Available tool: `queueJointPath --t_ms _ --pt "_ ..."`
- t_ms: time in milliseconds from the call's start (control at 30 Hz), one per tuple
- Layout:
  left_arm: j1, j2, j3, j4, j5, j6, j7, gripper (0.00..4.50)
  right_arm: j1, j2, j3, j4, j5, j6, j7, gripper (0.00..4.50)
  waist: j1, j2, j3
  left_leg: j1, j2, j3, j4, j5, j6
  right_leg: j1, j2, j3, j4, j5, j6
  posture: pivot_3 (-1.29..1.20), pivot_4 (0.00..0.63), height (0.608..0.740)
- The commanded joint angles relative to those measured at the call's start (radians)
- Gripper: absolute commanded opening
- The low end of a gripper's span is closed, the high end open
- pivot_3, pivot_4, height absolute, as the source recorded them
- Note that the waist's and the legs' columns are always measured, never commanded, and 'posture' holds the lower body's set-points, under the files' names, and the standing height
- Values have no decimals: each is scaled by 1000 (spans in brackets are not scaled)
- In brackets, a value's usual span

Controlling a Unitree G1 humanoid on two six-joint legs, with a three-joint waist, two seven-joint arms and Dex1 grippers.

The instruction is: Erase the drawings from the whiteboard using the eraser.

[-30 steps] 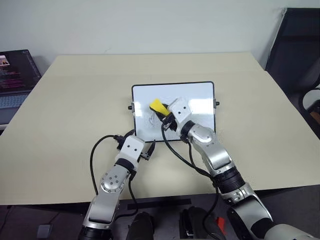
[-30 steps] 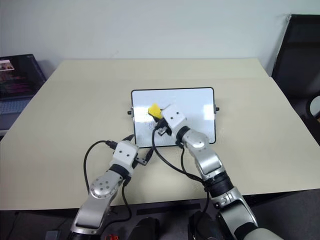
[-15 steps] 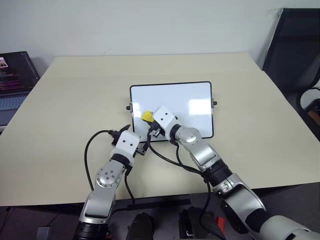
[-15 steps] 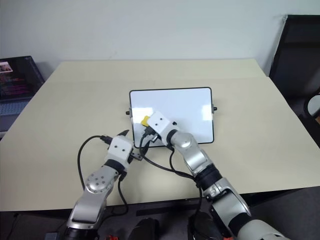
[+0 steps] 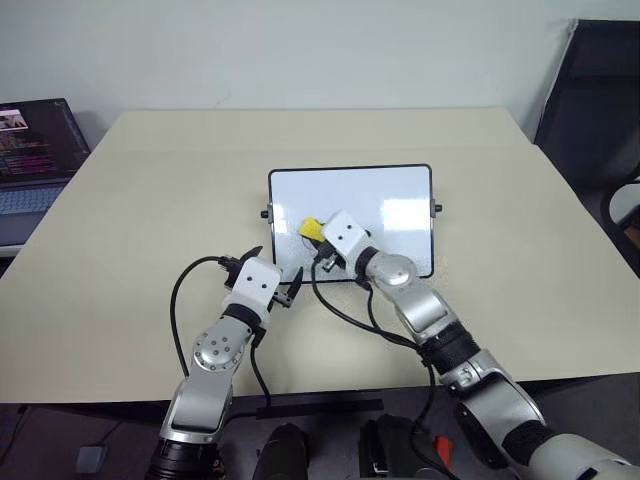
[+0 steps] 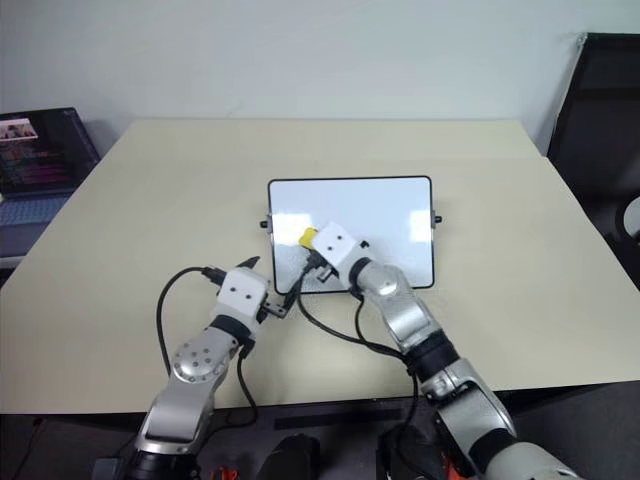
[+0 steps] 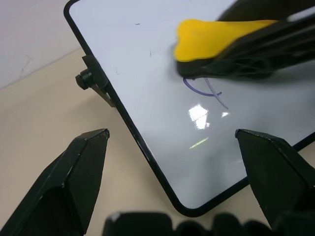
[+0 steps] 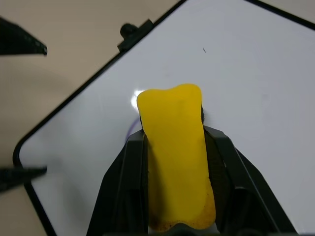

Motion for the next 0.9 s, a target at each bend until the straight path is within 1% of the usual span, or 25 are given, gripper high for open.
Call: queueJointPath --t_ms 33,167,300,433,667,833,900 --pt "-23 -1 10 -24 -6 -9 6 4500 68 -75 -33 -26 -20 73 19 1192 0 0 0 0 0 0 0 0 0 0 0 0 0 0 0 0 150 740" --pt "-32 0 11 -11 -7 -12 4 4500 106 -100 -30 -73 -18 92 30 1192 -2 0 0 1 0 0 0 0 0 1 0 0 1 0 0 0 150 740" --pt "-36 0 10 -6 -7 -15 3 4500 95 -75 -20 -81 -18 94 23 1192 -3 0 0 2 0 0 0 0 0 1 0 -1 1 0 0 0 150 740" --pt "-39 0 14 -5 -8 -15 4 4500 48 -26 -4 -47 -20 71 18 1192 -11 0 0 2 1 0 0 0 0 1 0 -1 1 0 0 0 150 740" --pt "-23 8 28 -22 -9 -10 7 4500 -25 73 60 58 -72 -11 -12 1192 -28 0 0 5 3 1 -2 1 1 1 0 0 2 0 0 0 150 740" --pt "-15 4 32 -33 -3 -3 17 4500 -51 90 97 106 -115 -77 -10 1192 -29 0 0 2 2 1 -2 1 1 -1 1 0 0 0 0 0 150 740" --pt "-5 1 35 -45 -3 4 22 4500 -49 72 104 123 -134 -103 -8 1192 -29 0 0 1 2 1 -2 1 1 -1 0 0 0 0 0 0 150 740"
